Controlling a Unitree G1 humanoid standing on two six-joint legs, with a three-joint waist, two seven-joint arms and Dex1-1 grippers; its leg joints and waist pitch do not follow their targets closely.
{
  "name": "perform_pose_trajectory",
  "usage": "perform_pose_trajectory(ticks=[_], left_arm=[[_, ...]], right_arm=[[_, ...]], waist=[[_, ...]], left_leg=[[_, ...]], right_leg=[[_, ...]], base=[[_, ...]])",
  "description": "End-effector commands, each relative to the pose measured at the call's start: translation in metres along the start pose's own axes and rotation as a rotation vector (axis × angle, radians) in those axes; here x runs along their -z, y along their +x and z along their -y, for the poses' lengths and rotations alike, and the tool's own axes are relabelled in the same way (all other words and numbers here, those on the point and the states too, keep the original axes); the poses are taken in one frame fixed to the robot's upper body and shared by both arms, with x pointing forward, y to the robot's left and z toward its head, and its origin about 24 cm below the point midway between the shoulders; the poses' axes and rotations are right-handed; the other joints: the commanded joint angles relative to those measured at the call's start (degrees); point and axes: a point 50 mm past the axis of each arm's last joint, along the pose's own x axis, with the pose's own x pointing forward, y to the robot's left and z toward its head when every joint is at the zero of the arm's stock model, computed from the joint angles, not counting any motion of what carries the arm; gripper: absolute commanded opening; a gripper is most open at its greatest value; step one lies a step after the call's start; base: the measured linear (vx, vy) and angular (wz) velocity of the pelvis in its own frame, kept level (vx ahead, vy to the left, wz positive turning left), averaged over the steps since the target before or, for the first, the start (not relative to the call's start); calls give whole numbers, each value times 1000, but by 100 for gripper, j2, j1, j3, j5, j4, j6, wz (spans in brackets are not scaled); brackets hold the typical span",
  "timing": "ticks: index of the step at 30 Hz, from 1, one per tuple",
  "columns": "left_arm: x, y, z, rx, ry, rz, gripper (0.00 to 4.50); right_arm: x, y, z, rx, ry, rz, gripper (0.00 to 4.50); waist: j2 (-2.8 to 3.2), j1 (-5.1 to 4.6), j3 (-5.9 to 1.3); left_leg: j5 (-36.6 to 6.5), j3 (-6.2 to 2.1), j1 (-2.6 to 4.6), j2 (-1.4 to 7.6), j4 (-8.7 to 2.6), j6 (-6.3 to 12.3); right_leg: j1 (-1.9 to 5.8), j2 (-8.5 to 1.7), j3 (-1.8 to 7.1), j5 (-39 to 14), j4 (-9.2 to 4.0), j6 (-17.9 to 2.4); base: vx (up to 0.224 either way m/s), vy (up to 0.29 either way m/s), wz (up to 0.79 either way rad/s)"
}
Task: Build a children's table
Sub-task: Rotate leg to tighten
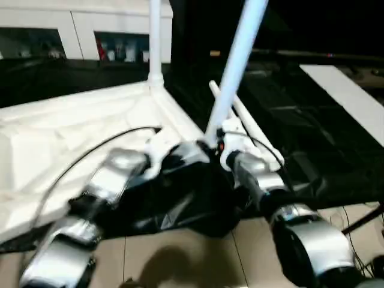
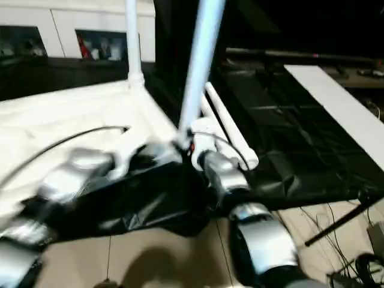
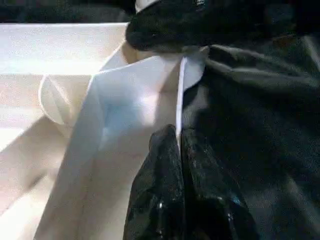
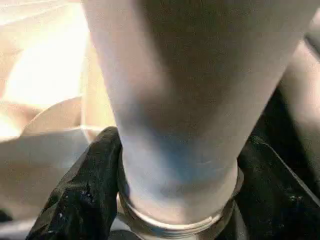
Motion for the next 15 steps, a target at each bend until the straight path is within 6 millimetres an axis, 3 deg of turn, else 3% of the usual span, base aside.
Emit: perform_pose_trajectory(ticks=[1, 3, 4, 5, 6, 8, 9, 10, 11, 12, 15], left_arm=[[-3, -16, -32, -256, -12, 42, 0], [-3, -12, -28, -222, 41, 23, 0], [-3, -12, -28, -215, 50, 23, 0], [-3, -11, -26, -190, 61, 22, 0], [-3, -11, -25, -173, 77, 21, 0], [-2, -11, -24, -160, 93, 23, 0], [-2, -11, -24, -148, 99, 24, 0], [-2, -11, -24, -137, 113, 33, 0], [-2, -10, -24, -134, 115, 37, 0], [-3, -9, -23, -113, 133, 64, 0], [-7, -7, -23, -140, 191, 117, 0]], right_arm=[[23, -5, 10, 75, 93, -82, 272], [18, -1, -1, 47, 75, -63, 272], [16, -1, -3, 38, 75, -56, 272], [12, 0, -9, -12, 90, -29, 307], [8, 1, -12, -63, 98, 2, 328], [5, 1, -15, -103, 97, 29, 344], [3, 1, -17, -134, 77, 45, 351], [2, 1, -18, -145, 51, 52, 351], [1, 1, -17, -144, 40, 54, 369], [-1, 0, -14, -137, -44, 68, 385], [-4, -4, -2, -117, -135, 94, 385]], waist=[[48, 1, -394], [99, -5, -406], [97, -6, -406], [95, -3, -405], [162, 10, -410], [111, -2, -414], [160, -25, -405], [177, -58, -413], [158, -83, -416], [187, -79, -414], [168, -54, -411]], left_leg=[[-992, 73, 46, -70, -338, -175], [-887, 75, 43, -79, -330, -126], [-891, 80, 49, -72, -327, -112], [-898, 81, 45, -68, -327, -89], [-903, 70, 53, -67, -326, -95], [-882, 76, 30, -74, -323, -33], [-945, 66, 21, -76, -334, -30], [-868, 48, -4, -82, -337, -70], [-855, 54, 13, -79, -329, -62], [-846, 61, 49, -76, -319, -56], [-798, 80, 57, -83, -307, 1]], right_leg=[[279, -363, 246, -764, -439, -775], [281, -346, 242, -380, -405, -849], [284, -347, 244, -273, -401, -884], [294, -352, 245, -197, -391, -923], [298, -357, 245, -147, -378, -943], [330, -343, 244, 27, -371, -983], [325, -347, 241, -14, -380, -1001], [368, -344, 236, 9, -364, -1014], [356, -342, 239, 23, -377, -1050], [324, -338, 244, 77, -387, -1130], [352, -327, 259, 249, -377, -1208]], base=[[0, 0, 0], [0, 0, 0], [0, 0, 0], [0, 0, 0], [0, 0, 0], [0, 0, 0], [0, 0, 0], [0, 0, 0], [0, 0, 0], [0, 0, 0], [0, 0, 0]])
